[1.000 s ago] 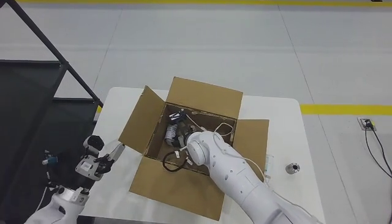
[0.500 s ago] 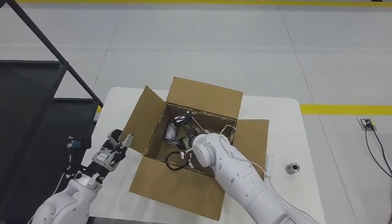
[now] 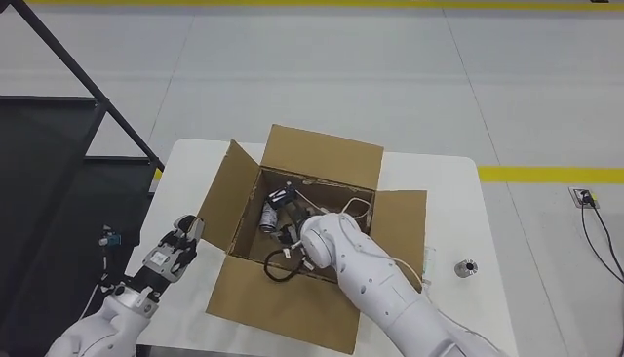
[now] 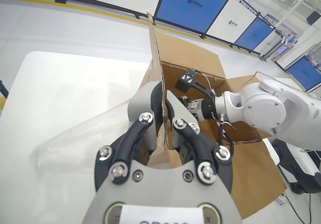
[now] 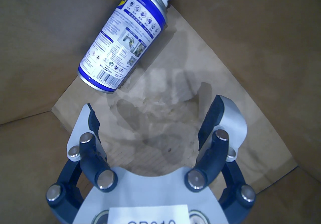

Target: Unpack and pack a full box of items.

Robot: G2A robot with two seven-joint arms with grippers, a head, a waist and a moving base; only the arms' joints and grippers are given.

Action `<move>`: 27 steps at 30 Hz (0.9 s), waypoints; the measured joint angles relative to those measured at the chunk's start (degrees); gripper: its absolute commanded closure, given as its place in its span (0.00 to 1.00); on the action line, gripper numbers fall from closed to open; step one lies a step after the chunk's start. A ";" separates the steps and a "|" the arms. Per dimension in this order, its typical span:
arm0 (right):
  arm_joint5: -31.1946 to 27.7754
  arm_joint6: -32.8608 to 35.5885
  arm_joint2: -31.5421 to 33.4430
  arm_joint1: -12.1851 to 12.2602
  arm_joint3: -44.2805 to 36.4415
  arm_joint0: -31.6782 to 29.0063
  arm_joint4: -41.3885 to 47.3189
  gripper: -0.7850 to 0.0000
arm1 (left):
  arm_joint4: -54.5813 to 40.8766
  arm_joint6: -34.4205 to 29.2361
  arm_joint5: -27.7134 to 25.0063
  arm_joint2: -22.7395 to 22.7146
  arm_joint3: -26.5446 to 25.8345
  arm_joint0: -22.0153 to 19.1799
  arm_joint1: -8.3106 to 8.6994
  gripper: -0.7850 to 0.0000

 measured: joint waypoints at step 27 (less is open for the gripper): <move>11.01 -6.77 -2.93 -4.73 4.17 -0.54 -4.09 0.00 | -6.27 -1.25 -3.78 -2.95 -0.90 4.53 1.23 1.00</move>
